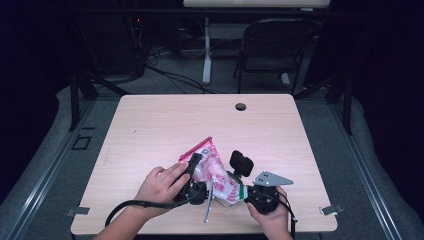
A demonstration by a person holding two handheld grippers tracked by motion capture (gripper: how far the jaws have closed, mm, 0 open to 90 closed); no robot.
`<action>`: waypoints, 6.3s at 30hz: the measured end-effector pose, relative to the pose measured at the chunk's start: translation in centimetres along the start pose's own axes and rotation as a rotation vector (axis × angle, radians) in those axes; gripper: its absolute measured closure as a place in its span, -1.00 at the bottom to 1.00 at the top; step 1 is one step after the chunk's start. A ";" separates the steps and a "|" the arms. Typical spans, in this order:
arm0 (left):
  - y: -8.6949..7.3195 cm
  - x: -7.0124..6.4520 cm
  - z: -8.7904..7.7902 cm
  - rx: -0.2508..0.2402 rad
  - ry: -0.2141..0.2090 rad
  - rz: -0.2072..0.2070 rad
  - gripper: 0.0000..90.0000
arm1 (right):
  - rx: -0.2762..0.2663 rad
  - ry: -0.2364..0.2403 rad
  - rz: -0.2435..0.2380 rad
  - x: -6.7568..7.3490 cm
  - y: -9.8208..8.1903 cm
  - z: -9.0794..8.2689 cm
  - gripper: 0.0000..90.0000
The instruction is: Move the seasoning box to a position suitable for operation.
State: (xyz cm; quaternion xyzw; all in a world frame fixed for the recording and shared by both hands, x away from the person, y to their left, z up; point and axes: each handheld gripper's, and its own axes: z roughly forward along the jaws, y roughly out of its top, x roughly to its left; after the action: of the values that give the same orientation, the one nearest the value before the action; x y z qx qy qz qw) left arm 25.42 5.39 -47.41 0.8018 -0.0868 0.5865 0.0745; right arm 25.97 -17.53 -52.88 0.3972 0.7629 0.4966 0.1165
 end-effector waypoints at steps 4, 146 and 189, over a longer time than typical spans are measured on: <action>0.0 0.0 0.0 0.002 -0.001 -0.001 0.48 | -0.001 0.001 0.003 0.0 0.0 0.0 1.00; 0.2 1.1 0.0 -0.009 0.003 0.035 0.60 | -0.015 0.006 0.014 0.2 0.0 0.3 0.95; 0.9 0.9 -0.6 -0.034 0.045 0.081 0.64 | -0.010 0.003 0.022 0.1 0.1 0.6 1.00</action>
State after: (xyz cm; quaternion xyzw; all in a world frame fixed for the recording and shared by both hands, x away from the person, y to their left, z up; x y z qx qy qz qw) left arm 24.92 4.62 -46.38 0.7828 -0.1275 0.6054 0.0663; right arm 26.30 -17.07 -53.10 0.4042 0.7562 0.5022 0.1120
